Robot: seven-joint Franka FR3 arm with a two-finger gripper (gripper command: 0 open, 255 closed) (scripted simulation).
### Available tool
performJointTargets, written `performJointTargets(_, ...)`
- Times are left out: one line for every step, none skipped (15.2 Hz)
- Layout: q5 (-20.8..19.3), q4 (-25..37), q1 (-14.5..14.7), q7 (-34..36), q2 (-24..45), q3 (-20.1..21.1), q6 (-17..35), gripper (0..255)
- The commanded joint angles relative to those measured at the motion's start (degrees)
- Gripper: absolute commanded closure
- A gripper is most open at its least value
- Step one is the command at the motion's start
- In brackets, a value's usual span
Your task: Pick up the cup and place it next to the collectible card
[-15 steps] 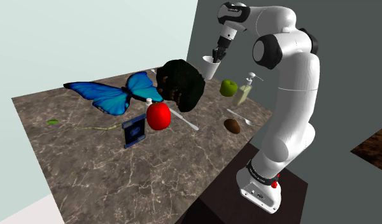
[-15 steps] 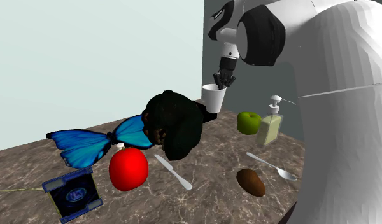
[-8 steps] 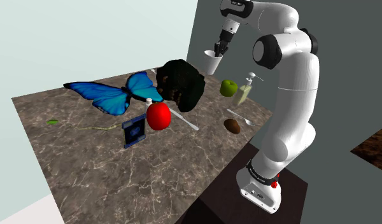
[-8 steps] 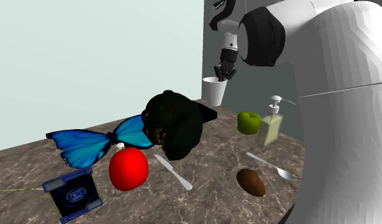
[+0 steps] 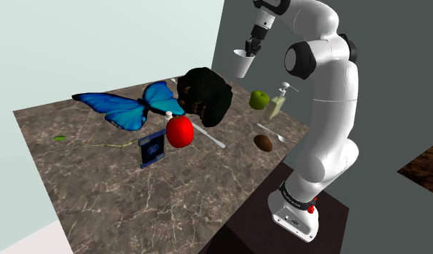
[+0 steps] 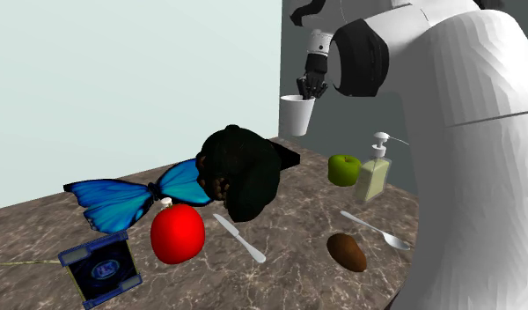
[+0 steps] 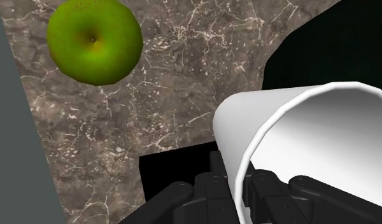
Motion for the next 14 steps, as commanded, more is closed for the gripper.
performJointTargets(0.4,3.1,-0.7,0.4,0.8,0.1,-2.2,255)
performJointTargets(0.5,4.1,-1.0,0.6,1.1,0.2,-2.9,255)
performJointTargets(-0.5,-0.5,1.1,1.2,-1.8,0.0,-1.0,255)
performJointTargets(-1.5,-4.6,3.1,1.9,-4.5,-0.2,0.7,255)
performJointTargets(-2.4,-8.2,4.9,2.8,-6.9,-0.2,2.2,255)
performJointTargets(-3.3,-11.5,6.6,3.8,-9.3,-0.1,3.5,255)
performJointTargets(-4.1,-14.6,8.1,4.9,-11.4,0.1,4.8,255)
performJointTargets(-4.9,-17.4,9.5,6.0,-13.5,0.3,6.0,255)
performJointTargets(-5.7,-20.0,10.8,7.2,-15.5,0.7,7.0,255)
performJointTargets(-6.4,-22.4,12.0,8.5,-17.4,1.1,8.0,255)
performJointTargets(-7.1,-24.7,13.2,9.8,-19.2,1.5,9.0,255)
performJointTargets(-7.7,-26.9,14.2,11.1,-20.9,2.0,9.8,255)
performJointTargets(-8.3,-28.9,15.2,12.5,-22.6,2.6,10.7,255)
performJointTargets(-8.8,-30.8,16.2,13.8,-24.1,3.2,11.4,255)
